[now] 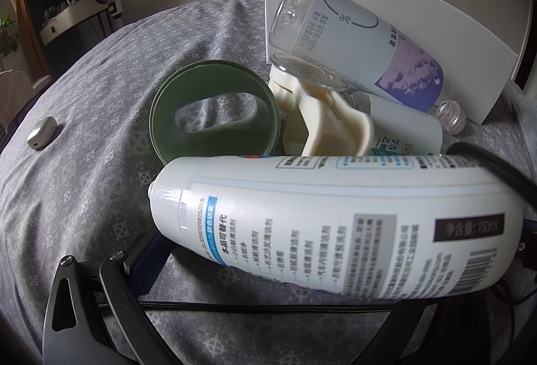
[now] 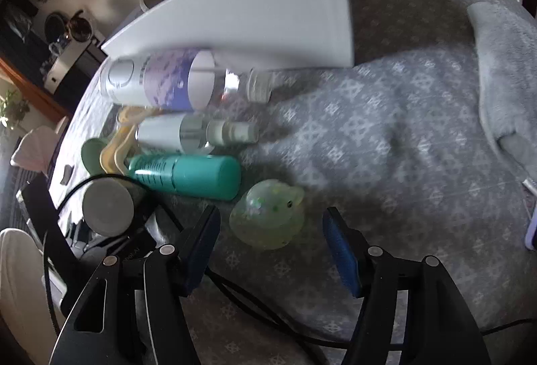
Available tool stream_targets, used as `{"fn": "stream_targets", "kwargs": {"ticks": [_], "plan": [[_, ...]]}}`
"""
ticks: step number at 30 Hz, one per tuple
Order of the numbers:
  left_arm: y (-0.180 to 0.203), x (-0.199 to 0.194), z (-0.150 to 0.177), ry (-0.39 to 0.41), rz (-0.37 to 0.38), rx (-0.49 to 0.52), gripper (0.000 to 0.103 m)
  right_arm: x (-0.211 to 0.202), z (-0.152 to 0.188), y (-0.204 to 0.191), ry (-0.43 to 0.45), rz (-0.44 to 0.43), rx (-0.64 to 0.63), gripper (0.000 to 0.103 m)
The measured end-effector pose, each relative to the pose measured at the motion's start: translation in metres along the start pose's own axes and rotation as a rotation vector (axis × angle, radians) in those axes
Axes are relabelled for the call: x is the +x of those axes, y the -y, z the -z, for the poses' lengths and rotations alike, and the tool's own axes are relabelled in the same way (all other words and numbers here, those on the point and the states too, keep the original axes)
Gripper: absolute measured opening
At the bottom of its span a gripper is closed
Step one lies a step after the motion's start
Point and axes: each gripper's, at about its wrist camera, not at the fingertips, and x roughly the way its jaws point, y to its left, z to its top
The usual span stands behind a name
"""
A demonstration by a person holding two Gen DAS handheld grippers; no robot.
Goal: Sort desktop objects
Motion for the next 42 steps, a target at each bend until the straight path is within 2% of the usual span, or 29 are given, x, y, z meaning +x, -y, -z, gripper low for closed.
{"fn": "stream_targets", "kwargs": {"ticks": [4, 6, 10, 12, 14, 16, 20, 24, 26, 29, 33, 35, 37, 39, 42], "plan": [[0.000, 0.000, 0.000, 0.000, 0.000, 0.000, 0.103, 0.011, 0.000, -0.020, 0.026, 0.116, -0.131, 0.062], [0.000, 0.000, 0.000, 0.000, 0.000, 0.000, 0.103, 0.012, 0.003, -0.025, 0.038, 0.184, -0.178, 0.048], [0.000, 0.000, 0.000, 0.000, 0.000, 0.000, 0.103, -0.012, 0.002, -0.014, 0.110, 0.128, -0.090, 0.047], [0.000, 0.000, 0.000, 0.000, 0.000, 0.000, 0.103, -0.037, -0.005, -0.004, 0.194, 0.096, -0.011, 0.047], [0.000, 0.000, 0.000, 0.000, 0.001, 0.000, 0.103, -0.066, -0.021, -0.002, 0.307, 0.078, 0.024, 0.047], [0.000, -0.001, 0.000, 0.000, 0.001, 0.000, 0.103, -0.084, -0.047, -0.012, 0.387, 0.101, 0.024, 0.047], [0.000, 0.000, 0.000, 0.000, 0.001, 0.001, 0.103, -0.103, -0.111, -0.025, 0.478, 0.155, 0.043, 0.047], [0.000, 0.000, 0.000, 0.000, 0.001, 0.001, 0.103, -0.083, -0.165, -0.025, 0.469, 0.193, 0.095, 0.047], [0.000, 0.000, 0.000, 0.000, 0.001, 0.001, 0.103, -0.071, -0.176, -0.022, 0.441, 0.219, 0.104, 0.047], [0.000, -0.001, 0.000, 0.000, 0.001, 0.001, 0.103, -0.057, -0.172, -0.021, 0.380, 0.250, 0.109, 0.047], [0.000, -0.001, 0.000, 0.000, 0.001, 0.001, 0.103, -0.033, -0.152, -0.011, 0.296, 0.265, 0.123, 0.049], [0.000, -0.001, 0.000, 0.000, 0.001, 0.001, 0.103, -0.034, -0.146, -0.014, 0.306, 0.273, 0.075, 0.051], [0.000, -0.001, 0.000, 0.000, 0.001, 0.001, 0.103, -0.039, -0.142, -0.018, 0.312, 0.275, 0.043, 0.061], [0.000, -0.001, 0.000, 0.000, 0.001, 0.001, 0.103, -0.048, -0.135, -0.020, 0.337, 0.269, 0.031, 0.077], [0.000, 0.000, 0.000, 0.000, 0.001, 0.002, 0.103, -0.068, -0.112, -0.017, 0.392, 0.213, 0.049, 0.084]]}}
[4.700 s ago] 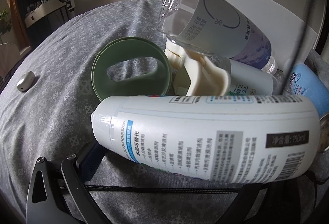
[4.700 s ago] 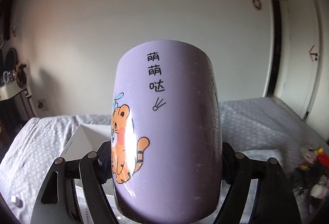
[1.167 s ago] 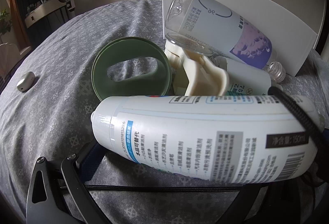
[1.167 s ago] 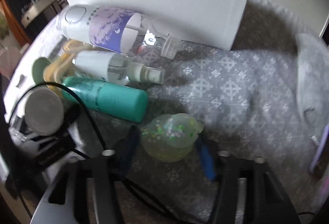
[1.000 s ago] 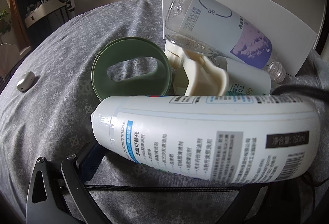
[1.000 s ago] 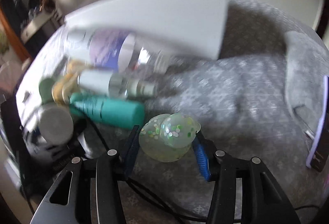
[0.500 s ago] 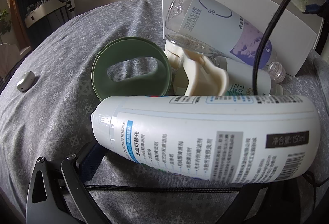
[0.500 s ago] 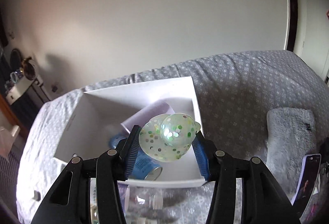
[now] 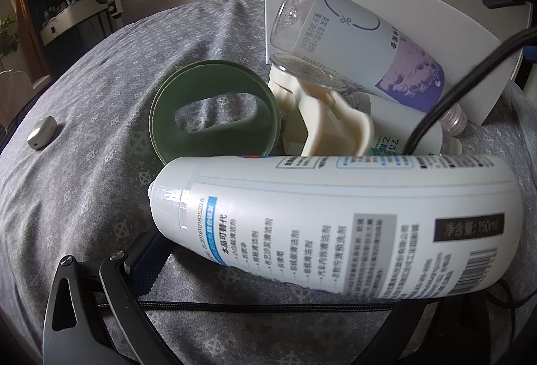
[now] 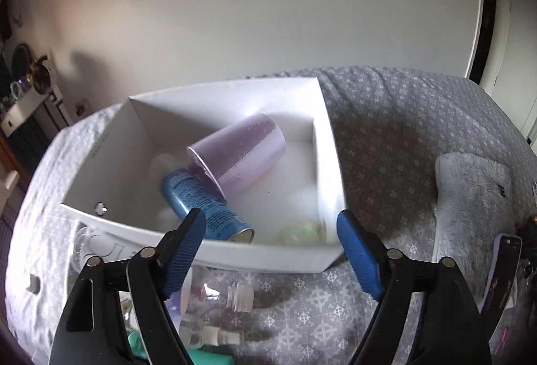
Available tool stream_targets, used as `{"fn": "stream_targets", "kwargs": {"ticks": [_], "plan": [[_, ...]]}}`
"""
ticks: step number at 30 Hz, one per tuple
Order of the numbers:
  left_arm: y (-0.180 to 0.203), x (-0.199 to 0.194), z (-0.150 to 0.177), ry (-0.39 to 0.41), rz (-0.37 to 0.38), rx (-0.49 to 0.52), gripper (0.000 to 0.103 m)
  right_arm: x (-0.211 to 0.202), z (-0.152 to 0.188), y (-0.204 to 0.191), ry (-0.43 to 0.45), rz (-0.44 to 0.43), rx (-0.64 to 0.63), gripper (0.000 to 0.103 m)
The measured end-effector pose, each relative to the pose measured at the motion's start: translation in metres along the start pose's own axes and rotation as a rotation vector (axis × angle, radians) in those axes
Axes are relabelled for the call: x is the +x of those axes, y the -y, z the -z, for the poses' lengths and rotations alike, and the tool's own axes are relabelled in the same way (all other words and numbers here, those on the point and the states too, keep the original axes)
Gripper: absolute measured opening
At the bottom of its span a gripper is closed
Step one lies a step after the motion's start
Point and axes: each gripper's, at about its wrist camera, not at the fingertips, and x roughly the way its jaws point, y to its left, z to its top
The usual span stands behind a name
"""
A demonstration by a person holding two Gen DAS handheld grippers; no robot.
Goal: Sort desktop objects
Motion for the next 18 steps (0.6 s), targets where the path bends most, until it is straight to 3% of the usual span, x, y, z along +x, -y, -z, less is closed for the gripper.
{"fn": "stream_targets", "kwargs": {"ticks": [8, 14, 18], "plan": [[0.000, 0.000, 0.000, 0.000, 0.000, 0.000, 0.103, -0.023, 0.069, 0.042, -0.108, -0.172, 0.151, 0.085], [0.000, 0.000, 0.000, 0.000, 0.001, 0.000, 0.103, -0.012, 0.116, 0.052, -0.180, -0.200, 0.153, 0.085], [0.000, 0.000, 0.000, 0.000, 0.001, 0.001, 0.103, -0.009, 0.116, 0.036, -0.186, -0.265, 0.106, 0.085]]}}
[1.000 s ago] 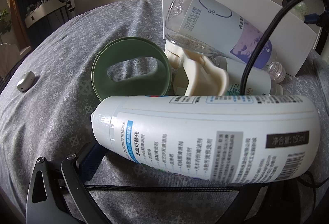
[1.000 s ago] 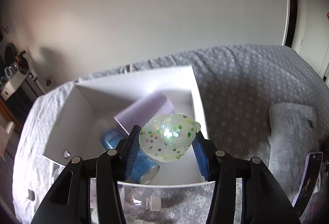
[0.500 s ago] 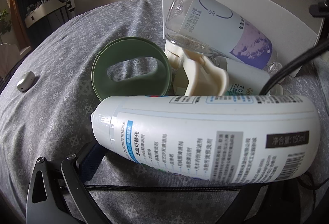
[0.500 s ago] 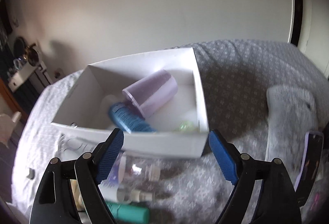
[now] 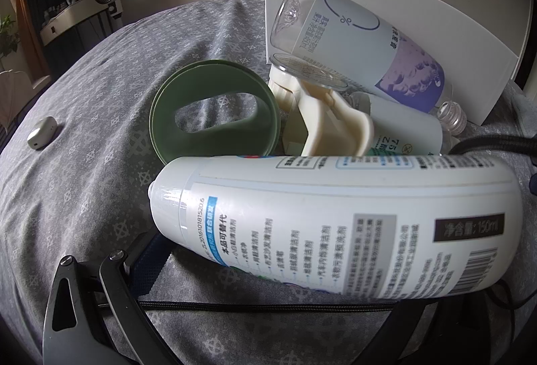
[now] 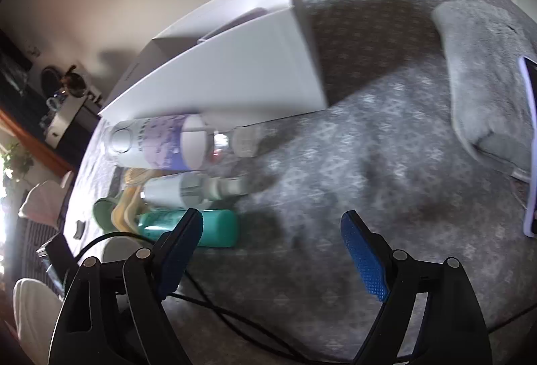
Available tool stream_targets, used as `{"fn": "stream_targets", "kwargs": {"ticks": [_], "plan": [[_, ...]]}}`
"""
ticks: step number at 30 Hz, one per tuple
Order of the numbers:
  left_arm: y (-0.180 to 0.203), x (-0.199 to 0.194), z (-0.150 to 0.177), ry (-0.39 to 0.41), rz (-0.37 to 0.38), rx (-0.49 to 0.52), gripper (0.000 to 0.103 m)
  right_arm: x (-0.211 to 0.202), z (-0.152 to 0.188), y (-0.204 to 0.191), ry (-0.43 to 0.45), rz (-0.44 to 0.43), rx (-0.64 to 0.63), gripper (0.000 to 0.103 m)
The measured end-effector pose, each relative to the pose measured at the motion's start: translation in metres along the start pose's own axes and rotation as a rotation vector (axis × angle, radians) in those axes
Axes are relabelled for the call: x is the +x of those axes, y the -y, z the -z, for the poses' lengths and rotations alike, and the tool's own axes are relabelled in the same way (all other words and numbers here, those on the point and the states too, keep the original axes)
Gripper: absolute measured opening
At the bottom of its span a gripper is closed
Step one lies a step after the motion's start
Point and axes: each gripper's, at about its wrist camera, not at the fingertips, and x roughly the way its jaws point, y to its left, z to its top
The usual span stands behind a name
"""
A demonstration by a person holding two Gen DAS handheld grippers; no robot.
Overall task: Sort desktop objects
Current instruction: 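Grasp the clear bottle with purple label using the right gripper, then carry the clear bottle into the white box and open the right gripper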
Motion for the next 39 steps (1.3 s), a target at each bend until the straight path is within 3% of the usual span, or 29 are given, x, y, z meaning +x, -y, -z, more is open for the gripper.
{"fn": "stream_targets", "kwargs": {"ticks": [3, 11, 17, 26, 31, 33, 35, 39], "plan": [[0.000, 0.000, 0.000, 0.000, 0.000, 0.000, 0.103, 0.002, 0.002, -0.027, 0.012, 0.013, -0.136, 0.085], [-0.001, -0.001, 0.000, 0.000, 0.007, -0.005, 0.103, 0.041, -0.029, -0.073, -0.046, 0.068, -0.273, 0.084], [0.000, -0.001, 0.001, 0.000, 0.006, -0.003, 0.103, 0.079, -0.047, -0.119, -0.094, 0.184, -0.449, 0.084], [0.001, -0.001, 0.001, -0.001, 0.004, 0.000, 0.103, 0.132, -0.033, -0.170, -0.075, 0.416, -0.685, 0.090], [-0.001, -0.002, 0.002, 0.000, 0.009, -0.004, 0.103, 0.138, -0.031, -0.182, -0.056, 0.441, -0.748, 0.087], [0.001, -0.004, 0.003, 0.017, 0.010, 0.003, 0.103, 0.127, -0.027, -0.181, -0.018, 0.432, -0.750, 0.077], [0.004, -0.012, 0.007, 0.053, 0.067, 0.028, 0.103, 0.112, -0.022, -0.179, 0.021, 0.440, -0.738, 0.071], [0.011, -0.028, 0.013, 0.099, 0.368, 0.104, 0.103, 0.070, -0.014, -0.175, 0.128, 0.468, -0.740, 0.068]]}}
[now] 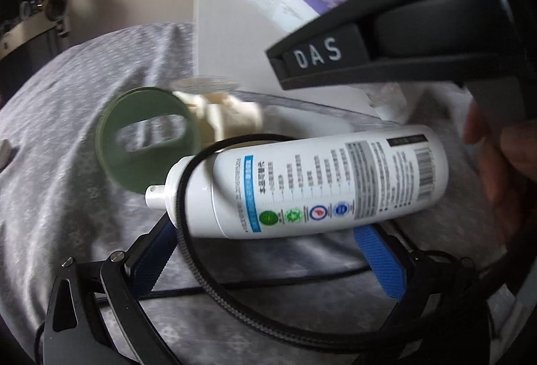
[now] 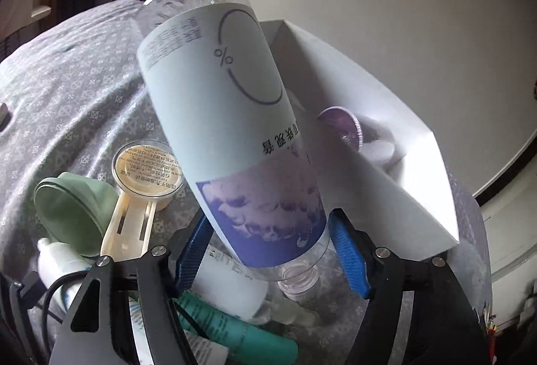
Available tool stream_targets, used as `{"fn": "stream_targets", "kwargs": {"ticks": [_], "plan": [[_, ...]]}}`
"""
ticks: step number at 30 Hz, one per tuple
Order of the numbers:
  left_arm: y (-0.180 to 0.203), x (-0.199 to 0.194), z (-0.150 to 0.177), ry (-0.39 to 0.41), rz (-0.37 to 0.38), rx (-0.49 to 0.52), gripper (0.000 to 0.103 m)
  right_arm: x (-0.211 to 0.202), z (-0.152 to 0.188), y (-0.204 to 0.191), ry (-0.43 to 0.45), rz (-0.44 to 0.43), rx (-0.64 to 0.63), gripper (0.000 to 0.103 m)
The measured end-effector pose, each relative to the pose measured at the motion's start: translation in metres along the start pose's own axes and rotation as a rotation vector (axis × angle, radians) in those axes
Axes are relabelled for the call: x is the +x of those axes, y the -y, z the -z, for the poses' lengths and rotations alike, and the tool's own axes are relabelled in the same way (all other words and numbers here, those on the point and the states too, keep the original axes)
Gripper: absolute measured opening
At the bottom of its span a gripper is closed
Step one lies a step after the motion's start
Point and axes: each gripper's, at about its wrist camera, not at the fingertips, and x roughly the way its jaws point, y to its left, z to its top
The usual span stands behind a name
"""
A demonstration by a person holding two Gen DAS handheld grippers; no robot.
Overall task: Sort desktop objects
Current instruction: 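Carry the clear bottle into the white box and open the right gripper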
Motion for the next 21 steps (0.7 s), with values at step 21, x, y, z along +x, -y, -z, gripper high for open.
{"fn": "stream_targets", "kwargs": {"ticks": [21], "plan": [[0.045, 0.035, 0.013, -0.145, -0.058, 0.212, 0.103, 0.003, -0.078, 0.171, 0.064, 0.068, 0.432, 0.064]]}}
